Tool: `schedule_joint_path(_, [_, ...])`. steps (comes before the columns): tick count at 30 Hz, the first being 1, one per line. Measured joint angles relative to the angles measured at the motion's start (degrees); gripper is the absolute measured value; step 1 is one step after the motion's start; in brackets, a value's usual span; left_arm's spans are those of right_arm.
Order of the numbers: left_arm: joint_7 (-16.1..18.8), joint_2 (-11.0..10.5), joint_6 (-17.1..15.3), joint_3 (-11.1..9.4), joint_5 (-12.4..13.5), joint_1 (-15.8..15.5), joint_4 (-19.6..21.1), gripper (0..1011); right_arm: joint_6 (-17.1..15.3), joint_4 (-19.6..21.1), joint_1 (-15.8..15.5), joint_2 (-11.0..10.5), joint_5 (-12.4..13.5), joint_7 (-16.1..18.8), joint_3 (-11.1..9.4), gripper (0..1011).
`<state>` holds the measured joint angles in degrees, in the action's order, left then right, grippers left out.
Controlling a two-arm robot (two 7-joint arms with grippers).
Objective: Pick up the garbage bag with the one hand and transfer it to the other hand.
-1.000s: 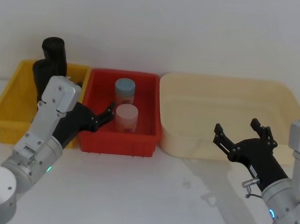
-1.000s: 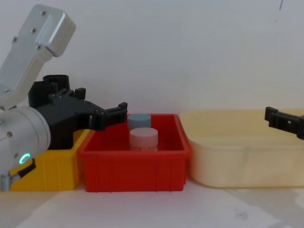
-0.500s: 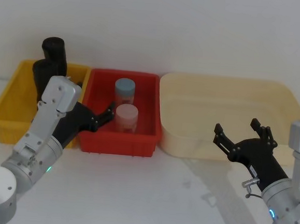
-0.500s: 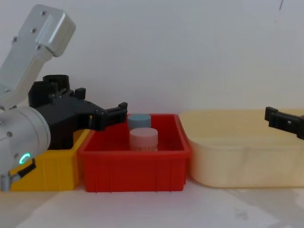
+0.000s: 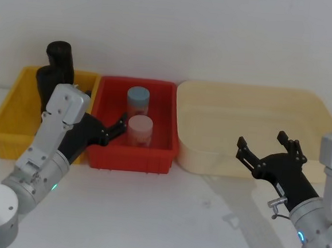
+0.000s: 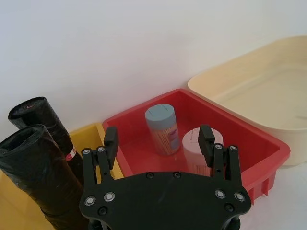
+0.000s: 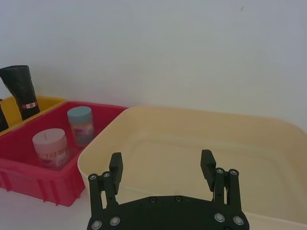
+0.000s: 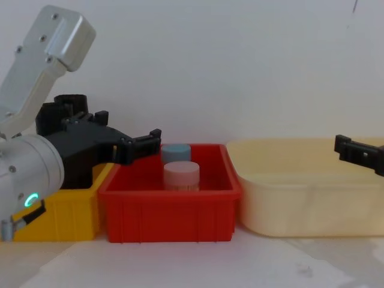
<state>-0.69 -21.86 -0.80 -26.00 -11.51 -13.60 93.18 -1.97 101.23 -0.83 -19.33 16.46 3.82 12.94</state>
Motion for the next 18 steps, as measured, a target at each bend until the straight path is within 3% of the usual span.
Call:
schedule_joint_path(5, [-1.1,-0.1,-0.4,0.1,-0.7,-0.2,0.0,1002,-0.9,0.0,0.5,-0.1,0.3,0.7,-0.1,1001])
schedule_joint_path(12, [-4.5,-2.1,-2.6,1.0,-2.4,-0.6,2.6,1002,-4.2,0.2,2.7,-0.7,2.7,3.7,-0.4,1001])
schedule_joint_path(18, [-7.3,-5.2,-4.7,3.9,-4.9,-0.1,6.4,1002,-8.8,0.7,5.9,-1.3,5.7,6.8,-0.6,1002])
